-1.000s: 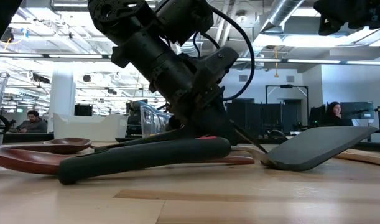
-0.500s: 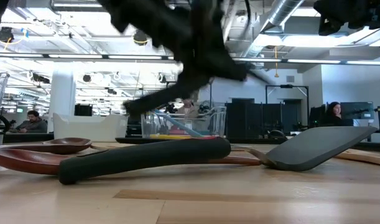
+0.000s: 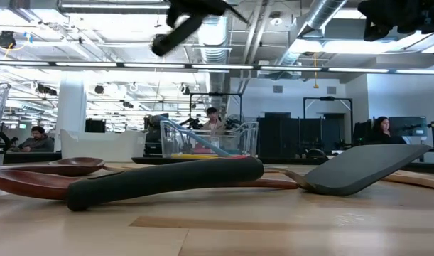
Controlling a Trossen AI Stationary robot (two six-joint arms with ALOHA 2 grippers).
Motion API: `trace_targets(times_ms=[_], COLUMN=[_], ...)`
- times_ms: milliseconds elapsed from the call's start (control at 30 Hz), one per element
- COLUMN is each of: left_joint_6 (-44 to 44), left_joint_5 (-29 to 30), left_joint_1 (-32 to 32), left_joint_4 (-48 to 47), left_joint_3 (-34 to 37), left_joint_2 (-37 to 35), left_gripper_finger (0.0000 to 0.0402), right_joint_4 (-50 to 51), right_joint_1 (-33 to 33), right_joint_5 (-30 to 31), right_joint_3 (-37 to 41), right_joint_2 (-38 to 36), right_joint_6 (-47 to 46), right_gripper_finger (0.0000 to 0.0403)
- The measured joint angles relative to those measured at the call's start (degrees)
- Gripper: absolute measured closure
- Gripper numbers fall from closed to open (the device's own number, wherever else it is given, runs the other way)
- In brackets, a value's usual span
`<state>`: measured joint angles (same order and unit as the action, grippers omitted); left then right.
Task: Pick & Place Kitchen Items
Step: Put the black slotted spatula into the bottom transparent bin
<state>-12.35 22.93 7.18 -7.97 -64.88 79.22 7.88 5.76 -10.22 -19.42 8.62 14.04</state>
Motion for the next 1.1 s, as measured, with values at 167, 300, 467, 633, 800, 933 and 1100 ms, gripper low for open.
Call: trace_targets(times_ms=[167, 300, 467, 633, 800, 933, 1100], left_joint_6=[-3.70, -10.27, -23.73, -32.55, -32.99, -35.51, -43.46], left_joint_5=[2.73, 2.62, 1.39, -4.00, -8.46, -4.99, 11.79], left_joint_1=[-0.04, -0.08, 0.67, 4.17, 11.67, 19.53, 29.70], left_joint_4=[-9.01, -16.98, -31.76, -43.31, -44.59, -44.48, -44.56], left_joint_3=[0.00, -0.02, -0.02, -0.02, 0.00, 0.00, 0.72], left_joint_2=[-6.89, -12.20, -16.85, -17.39, -15.69, -14.70, -14.26], left_gripper_finger=[0.0399, 0.0399, 0.0399, 0.0399, 0.0399, 0.0399, 0.0399], right_joint_4=[-0.02, 0.00, 0.02, 0.09, 0.25, 0.33, 0.46], right_joint_1=[0.01, 0.05, 0.05, 0.07, 0.07, 0.07, 0.07], right_joint_5=[0.00, 0.00, 0.10, 0.29, 1.31, 1.55, 1.55], right_joint_3=[0.00, 0.00, 0.00, 0.00, 0.00, 0.00, 0.00], right_joint_2=[-0.01, 0.00, -0.02, 0.00, 0.00, -0.02, 0.00], right_joint_6=[0.01, 0.00, 0.00, 0.02, 0.00, -0.01, -0.13], right_gripper_finger=[0.0403, 0.0403, 0.0403, 0.0403, 0.0403, 0.0403, 0.0403])
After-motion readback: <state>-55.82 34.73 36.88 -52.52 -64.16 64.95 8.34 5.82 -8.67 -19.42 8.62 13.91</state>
